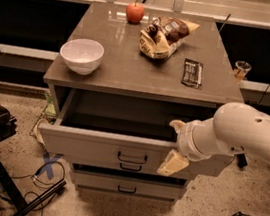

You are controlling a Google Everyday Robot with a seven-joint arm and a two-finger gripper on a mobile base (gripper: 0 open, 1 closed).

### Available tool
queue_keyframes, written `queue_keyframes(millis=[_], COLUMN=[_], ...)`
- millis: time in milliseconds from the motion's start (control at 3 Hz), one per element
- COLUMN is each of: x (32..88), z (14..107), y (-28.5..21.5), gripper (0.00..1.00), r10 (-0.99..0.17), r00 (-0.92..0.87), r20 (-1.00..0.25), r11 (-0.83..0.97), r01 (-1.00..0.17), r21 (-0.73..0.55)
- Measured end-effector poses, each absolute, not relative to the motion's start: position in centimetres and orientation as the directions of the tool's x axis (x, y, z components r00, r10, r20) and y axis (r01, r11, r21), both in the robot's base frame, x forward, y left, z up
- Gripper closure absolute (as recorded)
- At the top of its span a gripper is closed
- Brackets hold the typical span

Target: Open top drawer

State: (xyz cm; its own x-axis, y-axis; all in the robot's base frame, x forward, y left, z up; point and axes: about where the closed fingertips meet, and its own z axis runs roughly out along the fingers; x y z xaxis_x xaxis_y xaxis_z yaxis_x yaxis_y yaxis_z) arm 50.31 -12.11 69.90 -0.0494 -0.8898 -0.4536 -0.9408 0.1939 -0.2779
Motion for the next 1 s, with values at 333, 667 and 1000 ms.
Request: queue_keyframes(millis=[333,667,1000], x=[49.7,48.8,48.3], z=[68.8,67.2,66.6], y=[-11.9,-11.9,-12.1], gripper=[0.49,0.72,0.96], r10=[-0.886,-0.878,-0.877], r00=[-0.065,-0.09,-0.103], r20=[-0.46,-0.471,-0.47], r11=[0.204,0.222,0.229], r01=[-0.944,-0.947,-0.948], r21=[-0.26,-0.232,-0.219])
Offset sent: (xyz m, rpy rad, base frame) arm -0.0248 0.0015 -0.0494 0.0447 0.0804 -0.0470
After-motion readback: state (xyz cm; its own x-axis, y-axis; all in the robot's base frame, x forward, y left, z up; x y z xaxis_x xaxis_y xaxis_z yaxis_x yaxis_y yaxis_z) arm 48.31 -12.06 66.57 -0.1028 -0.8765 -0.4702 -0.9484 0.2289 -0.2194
